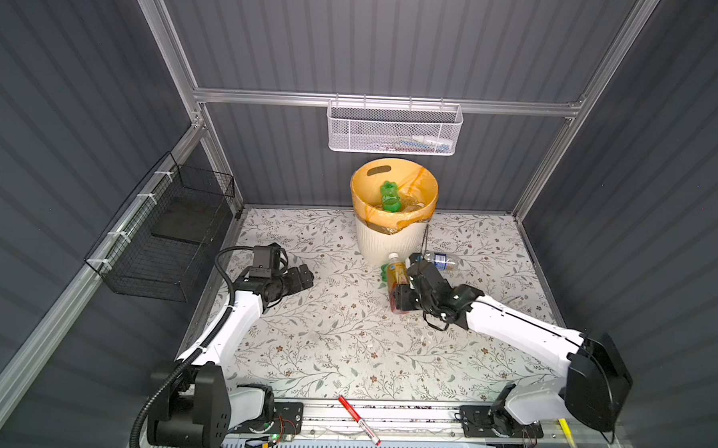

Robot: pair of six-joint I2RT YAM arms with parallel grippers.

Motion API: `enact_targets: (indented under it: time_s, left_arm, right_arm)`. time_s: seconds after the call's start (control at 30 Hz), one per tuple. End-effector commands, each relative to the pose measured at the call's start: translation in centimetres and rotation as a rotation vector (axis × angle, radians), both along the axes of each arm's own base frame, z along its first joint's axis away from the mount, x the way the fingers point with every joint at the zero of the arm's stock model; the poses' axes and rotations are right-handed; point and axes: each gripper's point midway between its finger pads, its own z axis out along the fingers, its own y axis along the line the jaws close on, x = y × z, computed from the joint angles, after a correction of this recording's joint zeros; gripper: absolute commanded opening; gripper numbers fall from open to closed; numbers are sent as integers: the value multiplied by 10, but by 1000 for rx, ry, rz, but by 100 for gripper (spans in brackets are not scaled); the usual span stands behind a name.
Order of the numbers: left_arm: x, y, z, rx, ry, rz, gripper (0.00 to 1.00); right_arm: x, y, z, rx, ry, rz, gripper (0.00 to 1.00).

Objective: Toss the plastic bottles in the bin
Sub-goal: 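Lift the yellow-red bottle with right gripper over the bin and release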

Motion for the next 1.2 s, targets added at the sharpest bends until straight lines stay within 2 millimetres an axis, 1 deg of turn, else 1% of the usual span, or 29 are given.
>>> enact_targets:
  time_s: [0.0,0.03,0.07,0.13,0.23,0.3,0.37,0.43,0.5,0.57,0.6,0.67,0.7,0.73,0.77,0.8,0.83,0.87,0.9,0.93,0.97,1.0,1.03,1.1,1.17]
  left_arm:
    - [-3,-4,0,-7,9,-44,97]
    - [-5,-4,-3,-8,17,-49,96]
    - [-6,-5,-6,-12,24,-54,96]
    - [-9,-9,-11,-27,33,-61,95]
    - [-11,-18,-14,-31,33,-74,94]
    - [-11,-29,-16,-17,30,-97,94]
    - [-10,-41,-18,14,27,-128,94]
    - [-9,-55,-21,38,28,-160,94]
    - [-6,-65,-23,26,23,-177,94]
    - [-6,-73,-25,19,20,-192,94]
    - [-6,-76,-25,23,20,-199,94]
    - [-6,-81,-23,41,7,-220,94]
    - [-6,-84,-21,54,-3,-232,94]
    - [-8,-87,-20,69,-11,-247,94]
    - [-9,-91,-17,79,-26,-266,94]
    - [-11,-96,-14,97,-46,-286,94]
    - [-13,-101,-11,116,-66,-309,94]
    - [-15,-106,-8,130,-81,-327,94]
    - [-18,-112,-6,147,-92,-348,94]
    - [-21,-118,-5,160,-101,-368,95]
    - [-25,-122,-3,170,-109,-385,96]
    - [-28,-125,-3,176,-113,-398,97]
    - [-32,-127,-4,177,-114,-406,98]
    - [-38,-128,-7,180,-108,-413,98]
    - [-41,-125,-11,191,-97,-417,99]
  right_arm:
    - [-22,-50,-26,14,76,-190,59]
    - [-27,-63,-25,49,77,-239,59]
    - [-35,-78,-32,55,105,-283,59]
    - [-50,-105,-36,115,135,-365,59]
    - [-69,-138,-41,128,145,-464,59]
    - [-80,-155,-48,134,156,-517,59]
    - [-87,-164,-54,158,168,-552,59]
    - [-89,-168,-59,184,179,-572,59]
    - [-84,-167,-58,203,177,-571,59]
    - [-72,-161,-46,215,162,-548,59]
    - [-62,-156,-34,208,148,-519,59]
    - [-34,-146,14,199,76,-462,59]
    - [-16,-138,48,198,26,-419,59]
    - [5,-129,95,214,-46,-373,59]
    - [21,-120,138,236,-111,-335,60]
    - [41,-108,181,257,-160,-292,61]
    - [55,-95,230,302,-222,-245,63]
    - [65,-84,260,344,-247,-205,65]
    - [72,-71,299,414,-295,-159,72]
    - [79,-63,325,465,-328,-132,91]
    - [86,-60,338,493,-343,-117,99]
    - [92,-58,349,523,-351,-103,99]
    - [99,-60,353,554,-347,-107,99]
    - [104,-61,355,597,-344,-100,99]
    - [107,-66,349,605,-346,-122,99]
